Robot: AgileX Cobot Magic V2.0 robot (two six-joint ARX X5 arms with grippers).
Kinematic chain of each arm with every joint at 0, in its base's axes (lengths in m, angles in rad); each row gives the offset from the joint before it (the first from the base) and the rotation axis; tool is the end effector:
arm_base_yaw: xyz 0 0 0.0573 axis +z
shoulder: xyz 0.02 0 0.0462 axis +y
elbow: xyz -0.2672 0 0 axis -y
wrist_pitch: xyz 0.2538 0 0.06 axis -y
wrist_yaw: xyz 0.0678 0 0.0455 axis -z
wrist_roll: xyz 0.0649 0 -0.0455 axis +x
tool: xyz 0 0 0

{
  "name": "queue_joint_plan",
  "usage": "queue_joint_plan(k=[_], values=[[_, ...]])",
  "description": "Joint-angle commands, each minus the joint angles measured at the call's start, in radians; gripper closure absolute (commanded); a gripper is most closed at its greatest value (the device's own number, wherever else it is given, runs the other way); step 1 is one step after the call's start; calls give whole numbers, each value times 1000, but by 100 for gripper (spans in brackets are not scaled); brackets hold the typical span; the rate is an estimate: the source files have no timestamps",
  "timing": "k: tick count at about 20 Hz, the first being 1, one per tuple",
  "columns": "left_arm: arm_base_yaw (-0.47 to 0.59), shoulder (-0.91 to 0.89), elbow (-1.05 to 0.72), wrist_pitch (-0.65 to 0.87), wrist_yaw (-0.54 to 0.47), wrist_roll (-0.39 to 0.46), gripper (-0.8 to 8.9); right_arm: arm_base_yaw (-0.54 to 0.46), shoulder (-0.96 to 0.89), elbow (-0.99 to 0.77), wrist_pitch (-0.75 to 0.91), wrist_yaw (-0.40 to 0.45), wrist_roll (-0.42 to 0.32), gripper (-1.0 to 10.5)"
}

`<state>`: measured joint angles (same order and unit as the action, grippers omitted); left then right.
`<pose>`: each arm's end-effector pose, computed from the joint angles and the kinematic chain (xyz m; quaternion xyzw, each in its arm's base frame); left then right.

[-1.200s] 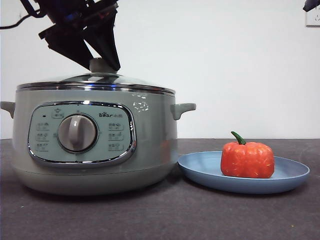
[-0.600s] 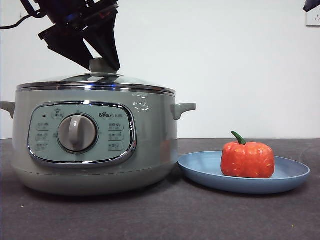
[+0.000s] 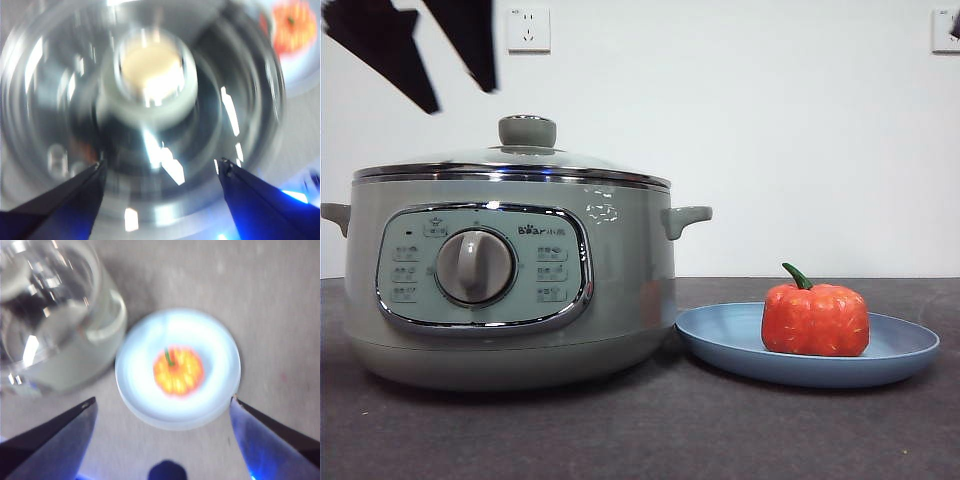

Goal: Take the pumpkin out from the steamer,put the pumpkin in the blue plate,close the lid

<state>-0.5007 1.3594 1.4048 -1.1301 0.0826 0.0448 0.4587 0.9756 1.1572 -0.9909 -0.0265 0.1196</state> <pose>0.2401 -0.1375 0.3191 0.1255 0.4993 -0.2575 0.8177 0.1790 0.0903 0.3336 -0.0309 0.3971 0.1975 0.8958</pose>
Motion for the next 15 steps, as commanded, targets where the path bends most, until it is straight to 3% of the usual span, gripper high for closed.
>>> queue_joint_plan(k=[1, 3, 5, 9, 15], values=[[-14, -41, 8, -40, 4, 16, 553, 2, -2, -7, -12, -1, 10, 611], [-26, -95, 8, -29, 3, 47, 799, 2, -21, -9, 21, -1, -2, 843], [-38, -155, 6, 15, 3, 54, 822, 15, -66, -39, 116, -1, -5, 966], [-66, -310, -120, 186, -5, 32, 822, 71, -208, -207, 367, 11, 4, 964], [-71, -586, -533, 454, -45, -27, 822, 122, -389, -487, 597, 113, 23, 964]])
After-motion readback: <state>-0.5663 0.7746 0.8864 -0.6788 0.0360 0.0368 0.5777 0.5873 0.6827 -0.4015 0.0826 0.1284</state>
